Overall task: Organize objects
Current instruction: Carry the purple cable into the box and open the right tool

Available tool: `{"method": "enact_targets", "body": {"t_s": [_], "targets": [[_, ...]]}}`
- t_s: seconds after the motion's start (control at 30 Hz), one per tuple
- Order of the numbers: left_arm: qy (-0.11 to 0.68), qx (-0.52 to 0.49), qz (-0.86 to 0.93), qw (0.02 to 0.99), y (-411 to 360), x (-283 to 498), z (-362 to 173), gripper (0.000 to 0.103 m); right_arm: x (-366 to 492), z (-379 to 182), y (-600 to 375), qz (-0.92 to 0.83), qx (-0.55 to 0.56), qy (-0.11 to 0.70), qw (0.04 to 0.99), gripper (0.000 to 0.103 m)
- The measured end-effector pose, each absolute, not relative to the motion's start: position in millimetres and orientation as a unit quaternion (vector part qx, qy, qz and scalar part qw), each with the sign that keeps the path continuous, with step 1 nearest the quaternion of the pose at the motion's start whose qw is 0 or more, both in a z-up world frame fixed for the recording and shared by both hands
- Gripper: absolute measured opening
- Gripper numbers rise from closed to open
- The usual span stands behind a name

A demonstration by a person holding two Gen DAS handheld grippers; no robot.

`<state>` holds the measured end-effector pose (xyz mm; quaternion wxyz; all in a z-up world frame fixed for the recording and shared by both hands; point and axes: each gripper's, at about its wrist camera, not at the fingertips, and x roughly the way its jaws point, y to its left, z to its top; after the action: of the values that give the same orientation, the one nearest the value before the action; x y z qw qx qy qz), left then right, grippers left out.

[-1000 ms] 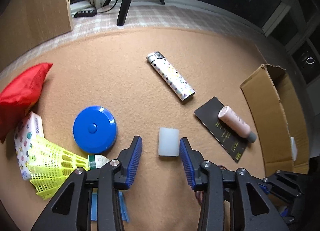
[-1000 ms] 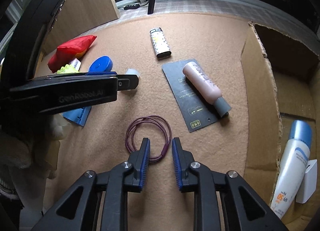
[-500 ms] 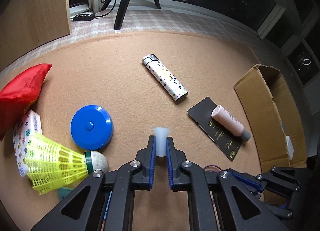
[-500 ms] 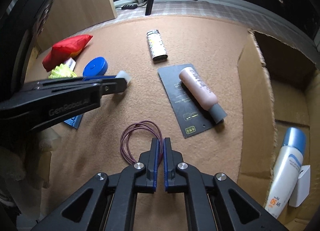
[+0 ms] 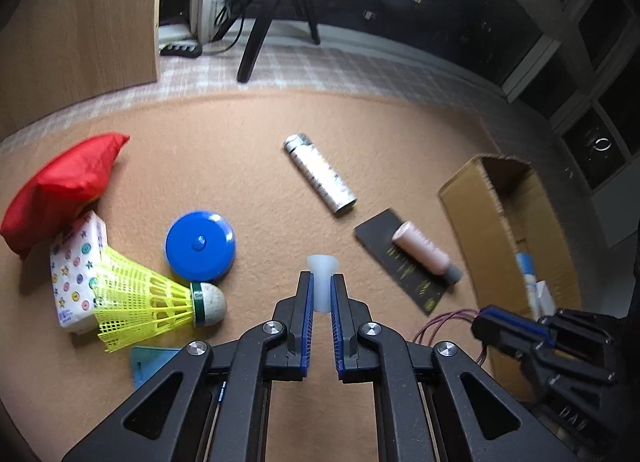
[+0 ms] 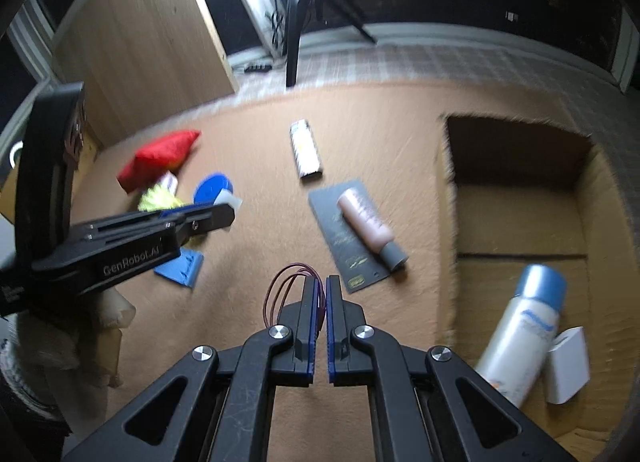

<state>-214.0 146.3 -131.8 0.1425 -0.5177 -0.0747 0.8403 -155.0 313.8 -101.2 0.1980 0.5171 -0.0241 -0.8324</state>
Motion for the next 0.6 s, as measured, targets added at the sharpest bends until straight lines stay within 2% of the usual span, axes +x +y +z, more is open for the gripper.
{"method": "enact_targets", "body": {"t_s": [0.3, 0.6], "targets": [[-0.078, -0.490, 0.846, 0.194, 193, -203, -97, 0.008, -160, -55, 370, -0.867, 0.470, -0.046, 0.161, 0.004], [-0.058, -0.483, 0.835, 0.258, 268, -192, -83, 0.008, -165, -50, 439, -0.881, 0.460, -0.062, 0.091, 0.004]]}}
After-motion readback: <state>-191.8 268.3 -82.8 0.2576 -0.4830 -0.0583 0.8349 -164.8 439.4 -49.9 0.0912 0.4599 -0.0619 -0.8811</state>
